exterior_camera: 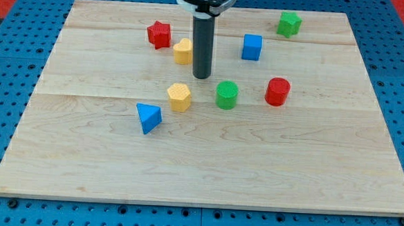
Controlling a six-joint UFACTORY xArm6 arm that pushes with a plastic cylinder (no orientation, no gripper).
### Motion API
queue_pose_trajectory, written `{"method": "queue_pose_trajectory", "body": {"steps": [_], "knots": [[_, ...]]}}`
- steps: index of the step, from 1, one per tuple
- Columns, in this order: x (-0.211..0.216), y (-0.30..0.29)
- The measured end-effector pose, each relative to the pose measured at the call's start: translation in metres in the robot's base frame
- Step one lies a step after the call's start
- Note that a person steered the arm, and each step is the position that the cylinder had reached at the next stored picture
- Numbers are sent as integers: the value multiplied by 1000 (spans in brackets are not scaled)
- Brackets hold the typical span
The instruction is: Drag the green star towards the bottom
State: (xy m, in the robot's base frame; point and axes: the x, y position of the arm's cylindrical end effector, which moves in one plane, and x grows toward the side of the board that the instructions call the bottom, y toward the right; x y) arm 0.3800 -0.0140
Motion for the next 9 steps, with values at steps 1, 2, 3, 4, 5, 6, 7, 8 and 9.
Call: {"method": "queue_pose_trajectory", "body": {"steps": [1,2,3,4,5,6,7,8,9], "knots": [[15,-6],[44,29],[44,32],[44,70],[-4,43],[-46,71],[-76,149],[-92,195],[-136,231]]}}
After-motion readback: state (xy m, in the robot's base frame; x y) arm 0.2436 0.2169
